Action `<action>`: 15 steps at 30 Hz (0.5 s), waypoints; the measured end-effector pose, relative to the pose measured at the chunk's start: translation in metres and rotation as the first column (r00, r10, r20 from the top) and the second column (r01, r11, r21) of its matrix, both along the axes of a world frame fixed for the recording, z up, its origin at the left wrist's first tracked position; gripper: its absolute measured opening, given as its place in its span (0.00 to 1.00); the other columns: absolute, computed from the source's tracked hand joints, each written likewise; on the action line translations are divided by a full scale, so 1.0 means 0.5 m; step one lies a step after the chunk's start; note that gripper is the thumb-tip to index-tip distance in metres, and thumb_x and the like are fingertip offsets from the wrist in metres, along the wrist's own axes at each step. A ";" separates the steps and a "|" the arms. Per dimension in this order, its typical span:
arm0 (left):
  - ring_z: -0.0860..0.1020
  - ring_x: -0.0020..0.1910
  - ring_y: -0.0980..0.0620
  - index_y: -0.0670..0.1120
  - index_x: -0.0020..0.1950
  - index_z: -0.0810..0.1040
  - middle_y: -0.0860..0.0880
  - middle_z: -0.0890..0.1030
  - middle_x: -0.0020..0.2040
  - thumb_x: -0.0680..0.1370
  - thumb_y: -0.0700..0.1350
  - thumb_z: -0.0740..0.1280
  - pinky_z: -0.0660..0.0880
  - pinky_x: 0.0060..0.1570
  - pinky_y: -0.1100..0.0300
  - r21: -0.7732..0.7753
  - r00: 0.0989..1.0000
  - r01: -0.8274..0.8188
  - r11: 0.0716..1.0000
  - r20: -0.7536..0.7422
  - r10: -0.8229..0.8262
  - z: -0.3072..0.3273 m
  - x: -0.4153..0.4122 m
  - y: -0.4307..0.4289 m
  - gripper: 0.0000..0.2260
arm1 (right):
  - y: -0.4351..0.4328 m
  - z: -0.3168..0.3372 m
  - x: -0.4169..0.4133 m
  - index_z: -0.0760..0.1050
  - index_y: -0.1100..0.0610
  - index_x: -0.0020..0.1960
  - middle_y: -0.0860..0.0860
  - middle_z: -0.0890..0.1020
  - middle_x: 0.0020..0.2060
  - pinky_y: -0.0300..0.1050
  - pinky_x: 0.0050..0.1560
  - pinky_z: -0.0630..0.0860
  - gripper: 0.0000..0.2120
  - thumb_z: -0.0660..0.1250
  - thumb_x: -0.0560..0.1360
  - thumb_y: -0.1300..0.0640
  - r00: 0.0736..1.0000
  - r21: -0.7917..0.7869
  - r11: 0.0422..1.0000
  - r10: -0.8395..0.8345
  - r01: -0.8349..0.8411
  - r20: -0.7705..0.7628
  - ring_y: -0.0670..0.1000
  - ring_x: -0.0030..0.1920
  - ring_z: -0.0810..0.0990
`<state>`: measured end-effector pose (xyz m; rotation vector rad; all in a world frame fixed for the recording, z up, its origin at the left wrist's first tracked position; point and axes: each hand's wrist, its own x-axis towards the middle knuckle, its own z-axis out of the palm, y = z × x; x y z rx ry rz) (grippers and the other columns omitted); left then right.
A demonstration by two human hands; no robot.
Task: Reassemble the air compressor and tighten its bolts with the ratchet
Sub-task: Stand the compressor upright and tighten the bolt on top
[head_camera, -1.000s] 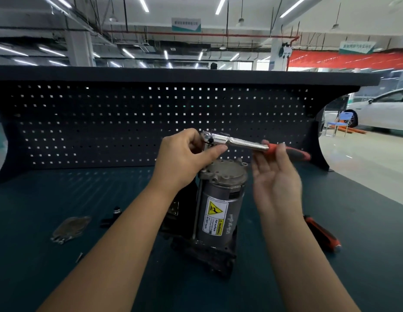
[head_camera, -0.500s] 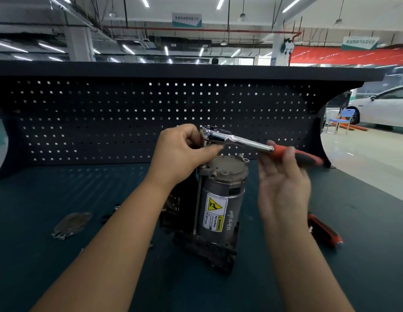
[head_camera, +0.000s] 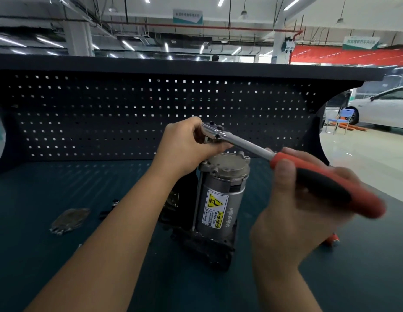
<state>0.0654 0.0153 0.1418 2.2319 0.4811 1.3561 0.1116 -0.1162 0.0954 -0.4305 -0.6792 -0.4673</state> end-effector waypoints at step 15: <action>0.83 0.37 0.50 0.40 0.39 0.79 0.47 0.84 0.35 0.66 0.56 0.74 0.80 0.41 0.51 -0.070 1.000 0.007 0.998 0.016 -0.006 -0.003 -0.012 -0.014 0.19 | 0.069 0.030 0.154 0.70 0.62 0.57 0.55 0.84 0.45 0.49 0.52 0.79 0.08 0.60 0.81 0.59 0.567 -0.028 0.641 0.657 -0.767 -0.497 0.53 0.47 0.84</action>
